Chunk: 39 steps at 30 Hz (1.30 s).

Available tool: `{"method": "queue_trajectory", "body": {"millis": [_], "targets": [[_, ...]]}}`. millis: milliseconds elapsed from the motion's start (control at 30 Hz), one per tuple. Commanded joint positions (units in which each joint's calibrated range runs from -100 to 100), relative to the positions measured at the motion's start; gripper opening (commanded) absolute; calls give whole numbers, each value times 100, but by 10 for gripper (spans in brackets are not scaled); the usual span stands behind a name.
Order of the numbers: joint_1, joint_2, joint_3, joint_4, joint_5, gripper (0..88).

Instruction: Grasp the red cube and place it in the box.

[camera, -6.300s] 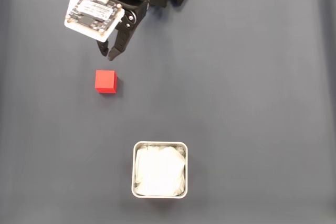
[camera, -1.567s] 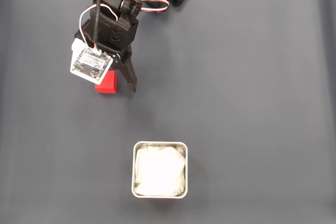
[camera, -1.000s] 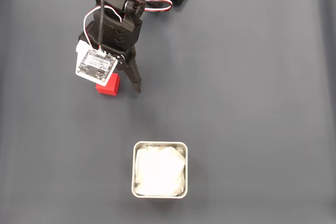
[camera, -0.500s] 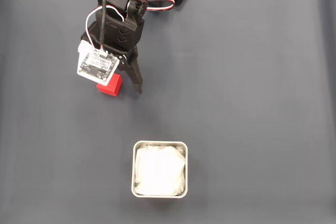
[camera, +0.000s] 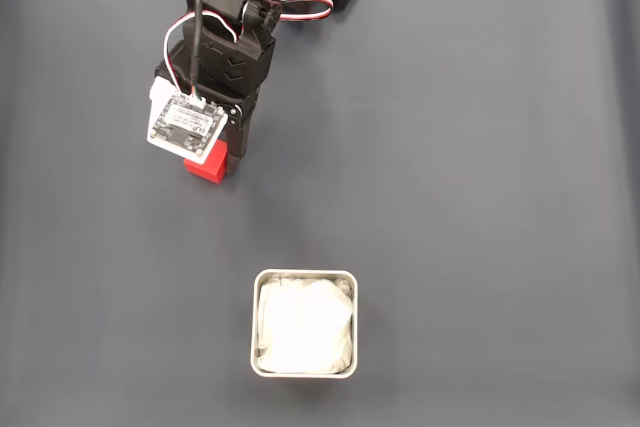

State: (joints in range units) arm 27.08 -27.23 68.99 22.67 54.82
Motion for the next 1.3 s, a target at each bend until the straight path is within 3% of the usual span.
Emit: {"method": "queue_trajectory", "body": {"millis": [0, 467, 700, 1267], "targets": [[-73, -258, -56, 52, -39, 66], [-80, -328, -92, 151, -59, 18], [-201, -406, -1041, 995, -151, 17], [-641, -510, -2391, 1651, -200, 17]]}}
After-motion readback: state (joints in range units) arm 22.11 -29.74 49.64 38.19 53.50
